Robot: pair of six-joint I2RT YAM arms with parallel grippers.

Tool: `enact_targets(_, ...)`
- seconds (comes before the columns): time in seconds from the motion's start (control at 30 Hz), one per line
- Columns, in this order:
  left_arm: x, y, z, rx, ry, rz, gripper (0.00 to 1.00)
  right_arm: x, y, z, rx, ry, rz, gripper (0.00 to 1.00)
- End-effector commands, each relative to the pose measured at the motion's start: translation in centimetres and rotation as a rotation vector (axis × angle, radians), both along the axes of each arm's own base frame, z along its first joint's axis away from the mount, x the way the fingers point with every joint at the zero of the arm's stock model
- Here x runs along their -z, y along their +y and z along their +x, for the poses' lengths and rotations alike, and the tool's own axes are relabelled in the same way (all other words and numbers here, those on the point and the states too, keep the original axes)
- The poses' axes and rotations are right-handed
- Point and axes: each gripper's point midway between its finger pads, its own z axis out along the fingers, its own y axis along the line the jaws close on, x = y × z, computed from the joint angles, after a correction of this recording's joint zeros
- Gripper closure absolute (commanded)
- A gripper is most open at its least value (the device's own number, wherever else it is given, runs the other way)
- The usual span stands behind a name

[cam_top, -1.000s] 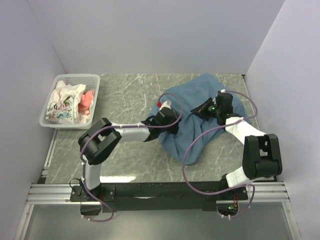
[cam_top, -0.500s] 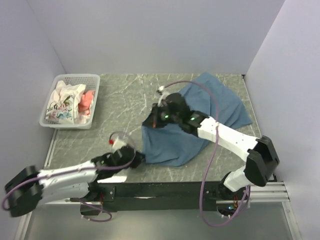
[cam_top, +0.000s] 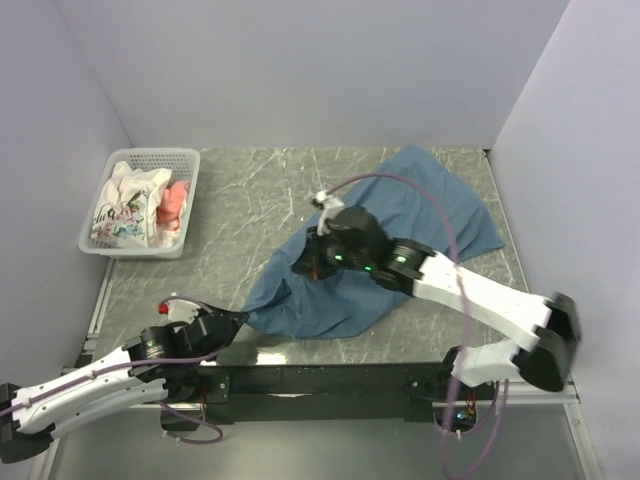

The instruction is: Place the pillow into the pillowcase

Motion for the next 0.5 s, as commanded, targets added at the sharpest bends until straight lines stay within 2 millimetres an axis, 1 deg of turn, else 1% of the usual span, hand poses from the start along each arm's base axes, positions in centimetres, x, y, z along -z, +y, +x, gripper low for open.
enact_targets(0.0,-2.5,4.8,1.0,-0.171,-0.072,0.084,0.85,-5.1,-5.1,-1.0,0.075,-0.14,0.052,0.93)
enact_targets(0.03,-3.4,5.5,1.6,-0.196,-0.123,0.104,0.83,-5.1,-5.7,-1.3,0.083,-0.142,0.051,0.92)
enact_targets(0.07,-4.6,5.6,2.0,-0.207,-0.163,0.091,0.8,-4.2,-6.5,-1.9,0.081,-0.128,0.031,0.92)
enact_targets(0.1,-5.2,5.9,2.3,-0.192,-0.199,0.132,0.75,-5.0,-7.2,-2.6,0.078,-0.134,0.059,0.91)
enact_targets(0.13,-6.0,6.4,2.9,-0.215,-0.247,0.164,0.75,-4.9,-7.6,-3.0,0.078,-0.13,0.062,0.9)
enact_targets(0.17,-6.3,6.8,3.0,-0.226,-0.259,0.191,0.75,-4.0,-8.2,-3.6,0.074,-0.109,0.039,0.91)
enact_targets(0.2,-6.4,7.1,3.1,-0.238,-0.264,0.213,0.73,-4.5,-8.9,-4.1,0.071,-0.117,0.055,0.91)
enact_targets(0.23,-6.8,7.1,3.4,-0.225,-0.287,0.249,0.71,-4.5,-9.3,-4.5,0.071,-0.116,0.054,0.91)
enact_targets(0.27,-7.3,6.7,3.8,-0.203,-0.311,0.302,0.7,-4.2,-10.5,-5.0,0.083,-0.119,0.05,0.9)
enact_targets(0.3,-8.3,5.5,4.4,-0.145,-0.353,0.343,0.64,-4.0,-11.0,-5.2,0.094,-0.117,0.048,0.89)
enact_targets(0.33,-8.1,4.6,4.8,-0.101,-0.351,0.403,0.61,-4.0,-11.6,-5.3,0.105,-0.123,0.046,0.86)
enact_targets(0.37,-8.4,3.3,5.3,-0.047,-0.34,0.405,0.6,-3.0,-12.2,-5.6,0.113,-0.108,0.027,0.84)
enact_targets(0.4,-9.6,1.6,6.3,0.046,-0.393,0.454,0.55,-3.1,-12.7,-5.9,0.125,-0.113,0.039,0.83)
enact_targets(0.43,-8.8,0.3,7.2,0.115,-0.373,0.495,0.54,-2.6,-12.9,-6.0,0.128,-0.106,0.035,0.81)
enact_targets(0.47,-8.2,-0.9,8.0,0.216,-0.322,0.429,0.55,-1.2,-13.2,-6.2,0.131,-0.088,0.012,0.81)
